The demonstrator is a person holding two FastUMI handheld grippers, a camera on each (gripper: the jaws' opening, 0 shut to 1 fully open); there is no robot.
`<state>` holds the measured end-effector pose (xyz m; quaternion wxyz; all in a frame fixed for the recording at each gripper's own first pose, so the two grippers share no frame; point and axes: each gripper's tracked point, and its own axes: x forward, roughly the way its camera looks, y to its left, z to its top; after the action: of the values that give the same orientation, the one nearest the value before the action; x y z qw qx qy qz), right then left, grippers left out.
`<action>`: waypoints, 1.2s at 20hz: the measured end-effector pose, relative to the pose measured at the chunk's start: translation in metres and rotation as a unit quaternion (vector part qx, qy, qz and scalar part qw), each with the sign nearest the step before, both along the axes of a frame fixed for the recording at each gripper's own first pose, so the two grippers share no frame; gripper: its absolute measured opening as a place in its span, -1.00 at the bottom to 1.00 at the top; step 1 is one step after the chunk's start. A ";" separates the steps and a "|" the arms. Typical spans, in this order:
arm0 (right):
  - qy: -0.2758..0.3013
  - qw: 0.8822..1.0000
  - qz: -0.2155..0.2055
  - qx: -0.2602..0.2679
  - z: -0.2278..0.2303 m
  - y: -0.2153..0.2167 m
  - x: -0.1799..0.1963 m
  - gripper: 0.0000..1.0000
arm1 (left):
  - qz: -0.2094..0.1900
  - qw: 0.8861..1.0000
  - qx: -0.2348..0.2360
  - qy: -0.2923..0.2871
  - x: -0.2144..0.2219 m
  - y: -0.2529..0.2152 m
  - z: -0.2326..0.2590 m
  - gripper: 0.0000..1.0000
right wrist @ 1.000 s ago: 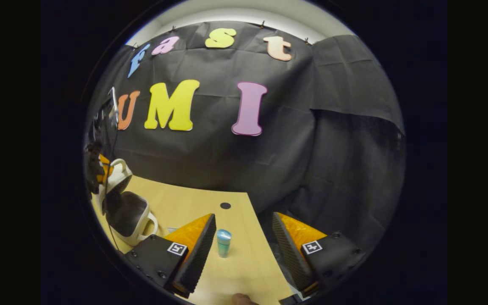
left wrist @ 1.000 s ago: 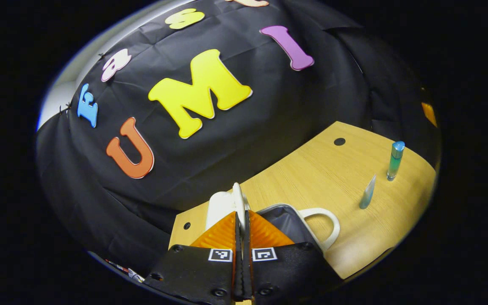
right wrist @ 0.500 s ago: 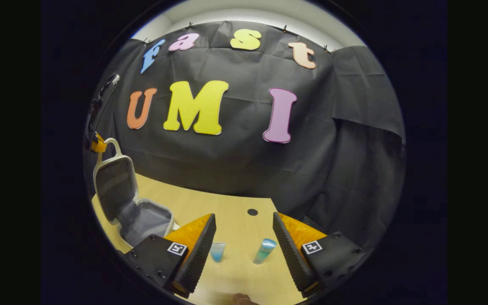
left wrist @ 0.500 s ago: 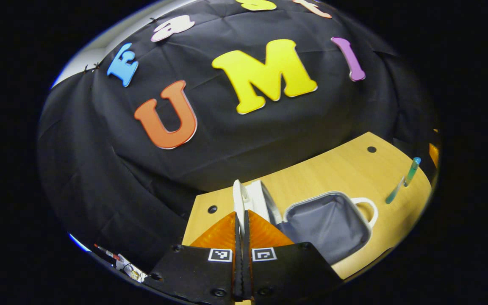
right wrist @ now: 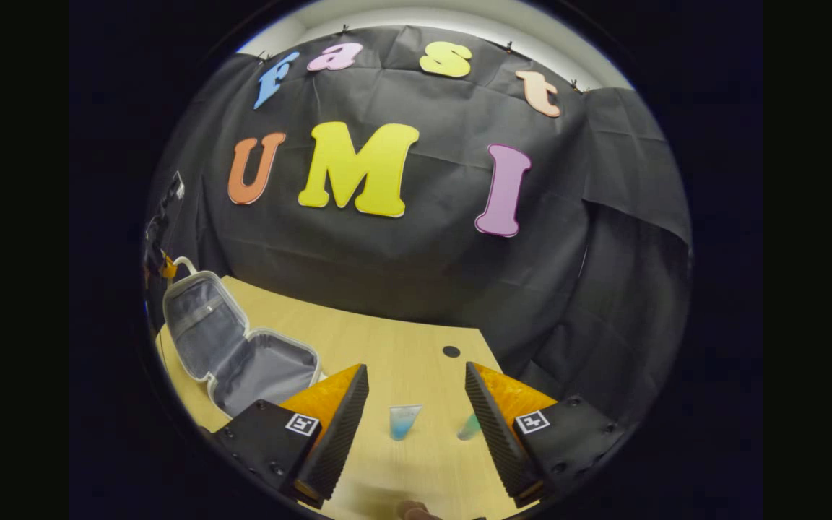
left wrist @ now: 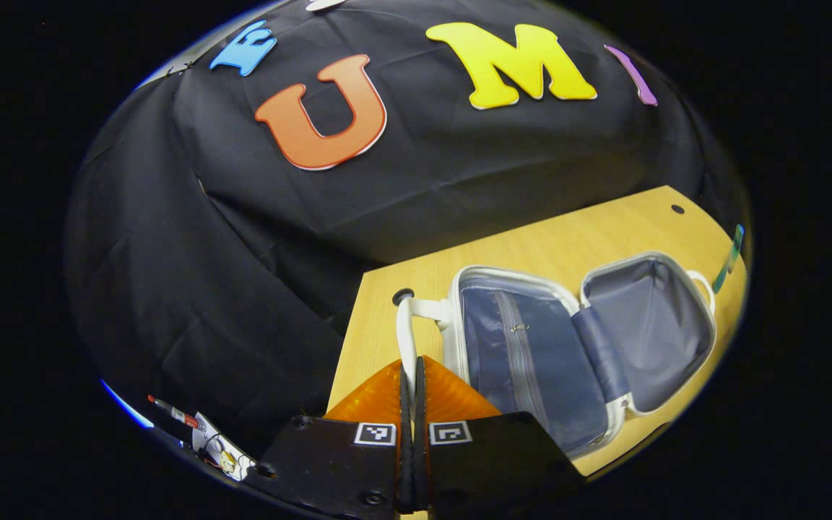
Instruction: First open the suitcase, pack the skin care products into it, and then close the suitcase.
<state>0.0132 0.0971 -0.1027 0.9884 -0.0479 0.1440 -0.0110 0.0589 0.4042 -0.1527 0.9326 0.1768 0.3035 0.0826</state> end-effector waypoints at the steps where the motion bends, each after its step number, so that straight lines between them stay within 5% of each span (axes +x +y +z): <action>1: 0.006 1.000 0.000 0.001 -0.002 0.000 0.000 0.58 | 0.004 1.000 -0.006 0.012 -0.001 0.008 -0.014 -0.94; 7: 0.029 0.999 0.005 -0.028 -0.011 0.001 -0.010 0.60 | 0.021 0.996 -0.043 0.075 -0.006 0.035 -0.091 -0.94; 13: 0.044 0.998 0.006 -0.041 -0.017 -0.004 -0.020 0.60 | 0.032 0.993 -0.030 0.111 -0.011 0.040 -0.132 -0.84; 19: 0.053 0.997 0.017 -0.043 -0.026 -0.020 -0.028 0.59 | 0.072 0.992 -0.004 0.108 -0.026 0.052 -0.116 0.04; 20: 0.053 0.998 0.016 -0.032 -0.026 -0.023 -0.027 0.60 | 0.070 0.993 -0.001 0.098 -0.028 0.047 -0.109 0.69; 21: 0.054 0.998 0.015 -0.026 -0.028 -0.026 -0.024 0.60 | 0.065 0.994 0.001 0.091 -0.029 0.041 -0.102 0.69; 22: 0.054 0.998 0.016 -0.023 -0.031 -0.028 -0.023 0.60 | 0.061 0.994 0.001 0.089 -0.034 0.032 -0.092 1.00; 24: 0.052 0.998 0.023 -0.018 -0.035 -0.034 -0.025 0.59 | 0.052 0.995 0.013 0.080 -0.040 0.012 -0.076 0.97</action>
<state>-0.0113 0.0632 -0.1377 0.9785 -0.0695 0.1940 0.0120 0.0186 0.4167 -0.2291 0.8975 0.1786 0.3849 0.1200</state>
